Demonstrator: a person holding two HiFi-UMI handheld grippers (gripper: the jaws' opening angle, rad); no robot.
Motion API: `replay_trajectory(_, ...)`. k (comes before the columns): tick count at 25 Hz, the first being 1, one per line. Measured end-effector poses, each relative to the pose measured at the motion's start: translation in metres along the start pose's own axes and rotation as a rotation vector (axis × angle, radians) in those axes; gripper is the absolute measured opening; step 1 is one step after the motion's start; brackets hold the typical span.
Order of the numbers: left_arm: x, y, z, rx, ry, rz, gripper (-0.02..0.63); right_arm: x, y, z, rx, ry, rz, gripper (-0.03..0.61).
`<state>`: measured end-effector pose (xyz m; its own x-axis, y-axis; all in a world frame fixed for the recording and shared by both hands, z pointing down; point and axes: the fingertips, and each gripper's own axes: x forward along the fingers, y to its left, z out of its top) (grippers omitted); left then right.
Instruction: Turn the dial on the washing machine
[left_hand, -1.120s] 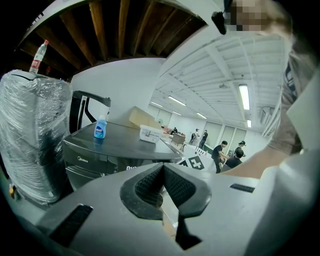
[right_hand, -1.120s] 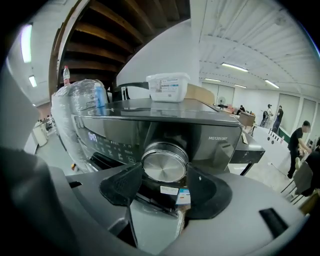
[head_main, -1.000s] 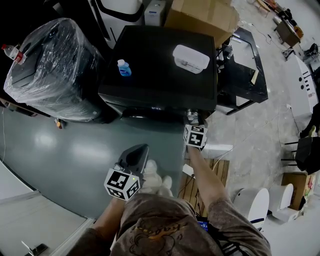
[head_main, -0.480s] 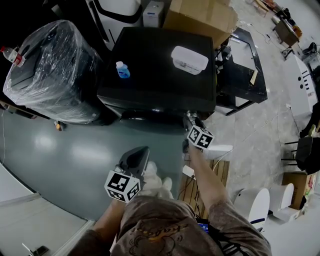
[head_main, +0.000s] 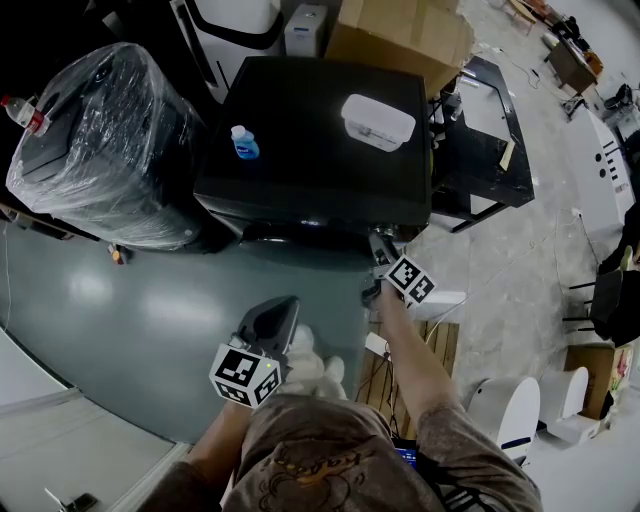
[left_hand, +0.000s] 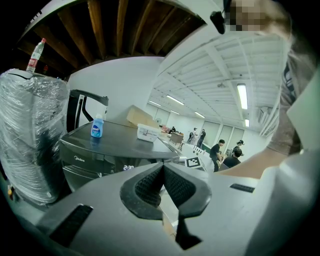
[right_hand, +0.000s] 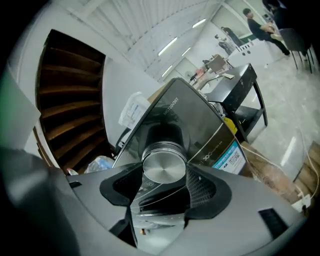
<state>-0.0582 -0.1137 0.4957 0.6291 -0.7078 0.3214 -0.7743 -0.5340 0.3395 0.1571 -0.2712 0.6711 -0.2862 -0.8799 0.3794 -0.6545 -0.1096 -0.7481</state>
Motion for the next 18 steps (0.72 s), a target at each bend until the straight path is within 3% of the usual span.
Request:
replay_trajectory(3, -0.0007, 0.0006, 0.0004, 0.001, 0.001, 0.001, -0.008, -0.0003, -0.0001, -0.0002, 0.068, -0.014, 0.029, 0.27)
replay_trajectory(7, -0.0015, 0.0009, 0.0015, 0.003, 0.002, -0.001, -0.008, -0.0019, 0.0011, 0.0, 0.042, -0.009, 0.031, 0.272)
replay_trajectory(18, 0.0014, -0.0039, 0.001, -0.001, 0.003, -0.014, -0.008, -0.0039, 0.0008, 0.002, -0.393, 0.069, -0.135, 0.282)
